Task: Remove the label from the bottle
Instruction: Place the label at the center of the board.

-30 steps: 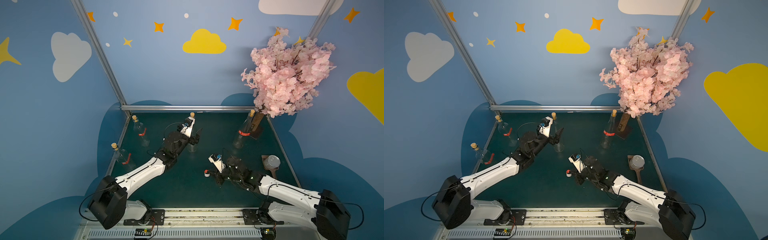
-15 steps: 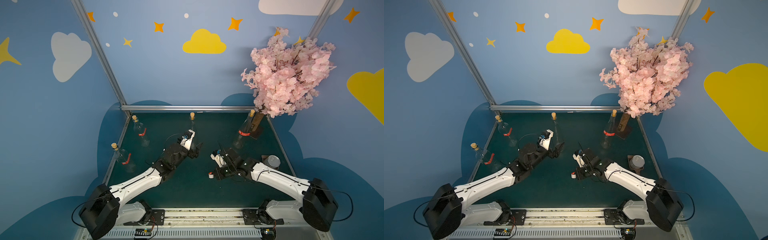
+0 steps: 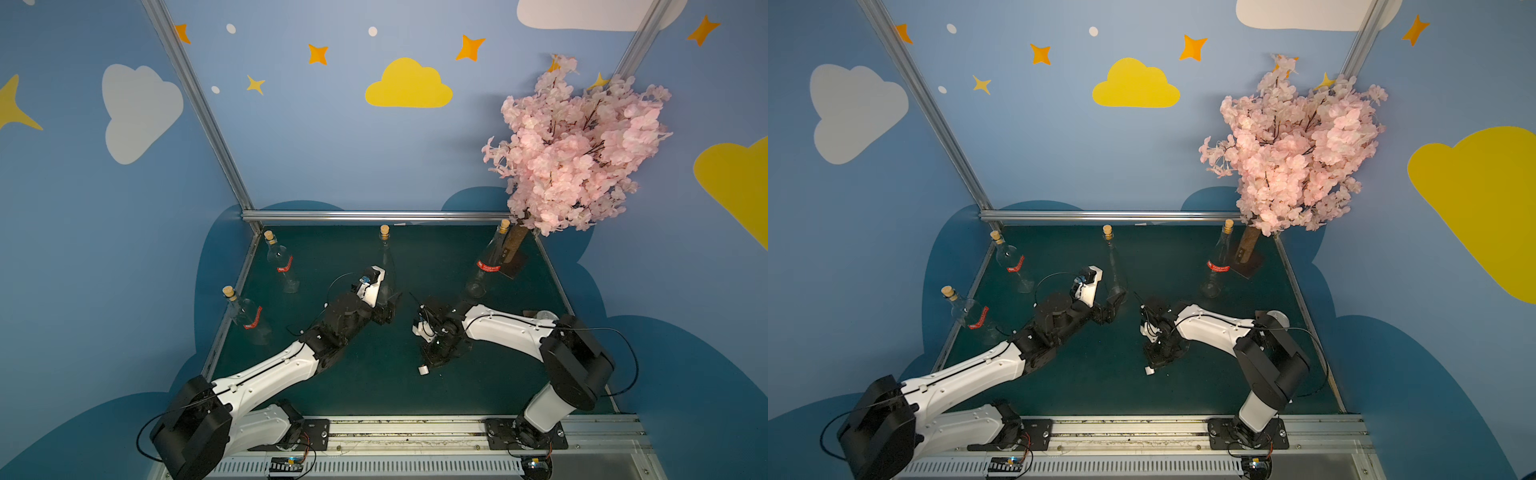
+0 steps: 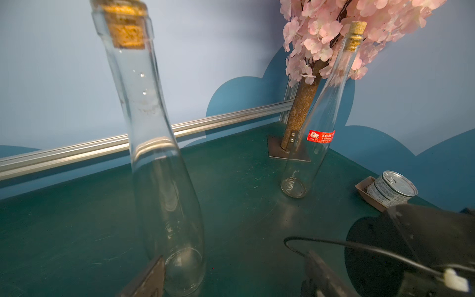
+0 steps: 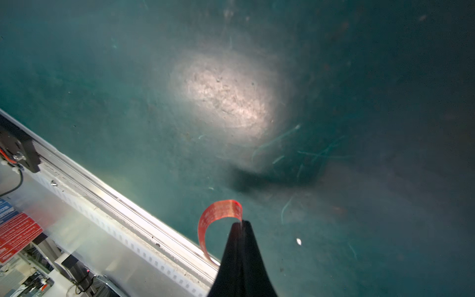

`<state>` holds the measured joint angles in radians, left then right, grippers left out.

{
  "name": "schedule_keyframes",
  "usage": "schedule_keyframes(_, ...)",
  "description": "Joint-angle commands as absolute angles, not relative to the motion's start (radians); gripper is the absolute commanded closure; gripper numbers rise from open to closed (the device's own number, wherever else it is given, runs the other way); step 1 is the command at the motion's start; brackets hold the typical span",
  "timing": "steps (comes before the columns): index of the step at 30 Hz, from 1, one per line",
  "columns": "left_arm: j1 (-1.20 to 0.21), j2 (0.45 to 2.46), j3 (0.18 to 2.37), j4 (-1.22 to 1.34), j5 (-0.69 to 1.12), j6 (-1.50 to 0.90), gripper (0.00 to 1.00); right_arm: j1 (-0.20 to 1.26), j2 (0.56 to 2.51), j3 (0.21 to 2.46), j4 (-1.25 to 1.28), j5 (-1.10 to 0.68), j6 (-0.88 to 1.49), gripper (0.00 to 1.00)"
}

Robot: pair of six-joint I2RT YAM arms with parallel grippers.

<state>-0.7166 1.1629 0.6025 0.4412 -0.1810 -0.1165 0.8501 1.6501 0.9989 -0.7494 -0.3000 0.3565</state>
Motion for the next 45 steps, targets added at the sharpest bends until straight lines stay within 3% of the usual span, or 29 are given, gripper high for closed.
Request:
schedule_keyframes(1, -0.719, 1.145, 0.588, 0.417, -0.189, -0.130, 0.16, 0.862, 1.660, 1.038, -0.824, -0.226, 0.333, 1.00)
schedule_keyframes(10, -0.719, 1.146, 0.583, 0.417, -0.188, -0.130, 0.16, 0.894, 1.712, 1.086, -0.880, -0.113, 0.314, 1.00)
schedule_keyframes(32, -0.719, 1.135, 0.578, 0.409, -0.189, -0.125, 0.16, 0.913, 1.789, 1.067, -0.828, -0.036, 0.353, 1.00)
schedule_keyframes(45, -0.719, 1.107, 0.568, 0.394, -0.198, -0.123, 0.16, 0.948, 1.828, 1.068, -0.847, 0.056, 0.402, 0.92)
